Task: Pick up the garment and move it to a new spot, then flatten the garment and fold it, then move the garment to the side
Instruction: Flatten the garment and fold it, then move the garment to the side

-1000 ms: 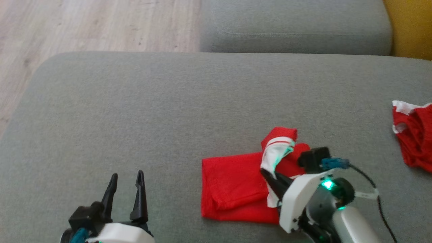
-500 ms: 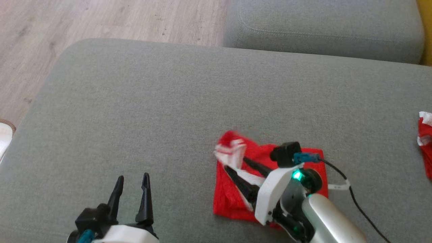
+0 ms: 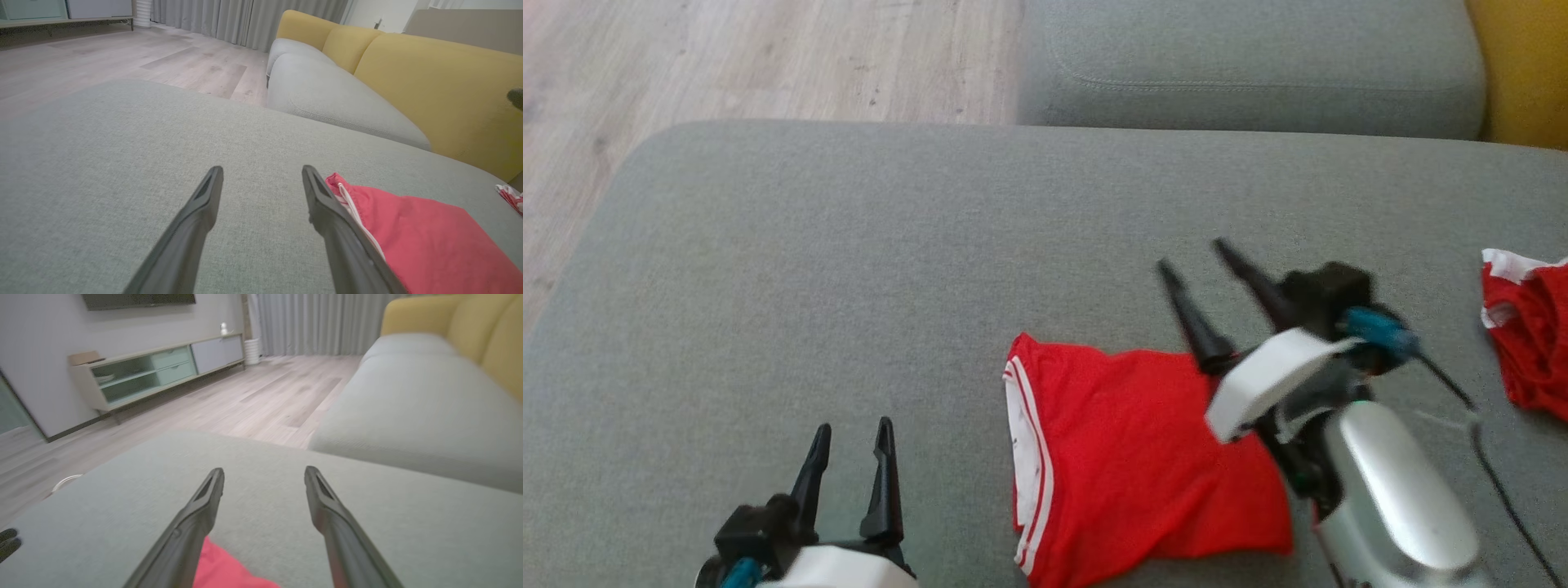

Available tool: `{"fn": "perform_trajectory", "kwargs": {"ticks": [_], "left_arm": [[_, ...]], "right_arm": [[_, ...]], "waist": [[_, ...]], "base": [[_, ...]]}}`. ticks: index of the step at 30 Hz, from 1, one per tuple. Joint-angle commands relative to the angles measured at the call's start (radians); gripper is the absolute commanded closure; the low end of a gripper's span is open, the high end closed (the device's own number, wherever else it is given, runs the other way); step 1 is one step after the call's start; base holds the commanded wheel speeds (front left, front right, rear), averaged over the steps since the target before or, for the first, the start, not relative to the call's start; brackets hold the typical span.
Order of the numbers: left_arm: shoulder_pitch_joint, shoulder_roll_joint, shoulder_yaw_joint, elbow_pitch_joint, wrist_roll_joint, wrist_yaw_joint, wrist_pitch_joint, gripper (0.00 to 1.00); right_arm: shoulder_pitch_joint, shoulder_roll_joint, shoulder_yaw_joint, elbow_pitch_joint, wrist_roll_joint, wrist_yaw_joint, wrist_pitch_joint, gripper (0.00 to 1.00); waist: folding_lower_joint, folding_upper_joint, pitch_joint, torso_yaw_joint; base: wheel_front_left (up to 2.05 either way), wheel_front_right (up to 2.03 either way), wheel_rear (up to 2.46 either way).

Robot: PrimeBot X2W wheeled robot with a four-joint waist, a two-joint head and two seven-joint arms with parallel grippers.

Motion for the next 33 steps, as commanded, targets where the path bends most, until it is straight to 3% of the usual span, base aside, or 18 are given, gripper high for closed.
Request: {"fn": "perform_trajectory", "kwargs": {"ticks": [1,7,13,19,33], "left_arm": [[-0.060,0.006,0.026,-0.028,0.014,-0.003,-0.016,0.00],[-0.079,-0.004,0.018,-0.022,0.025,-0.002,-0.020,0.00],[-0.059,-0.009,0.016,-0.002,0.022,-0.005,-0.026,0.00],[-0.025,-0.002,0.024,0.032,0.023,-0.005,-0.034,0.00],[0.010,0.000,0.060,0.055,0.035,-0.014,-0.045,0.00]], "right_arm": [[0.007,0.005,-0.026,-0.064,-0.038,-0.001,-0.021,0.00],[0.156,0.002,-0.194,-0.173,-0.143,-0.001,-0.064,0.00],[0.306,0.010,-0.321,-0.227,-0.177,-0.001,-0.096,0.00],[0.380,0.011,-0.344,-0.231,-0.112,-0.001,-0.130,0.00],[0.423,0.012,-0.341,-0.206,-0.140,-0.001,-0.181,0.00]], "waist": [[0.0000,-0.0001,-0.008,-0.011],[0.0000,-0.0001,-0.033,-0.036],[0.0000,-0.0001,-0.057,-0.057],[0.0000,-0.0001,-0.071,-0.068],[0.0000,-0.0001,-0.085,-0.080]], "base": [[0.00,0.00,0.00],[0.00,0.00,0.00],[0.00,0.00,0.00],[0.00,0.00,0.00],[0.00,0.00,0.00]]}}
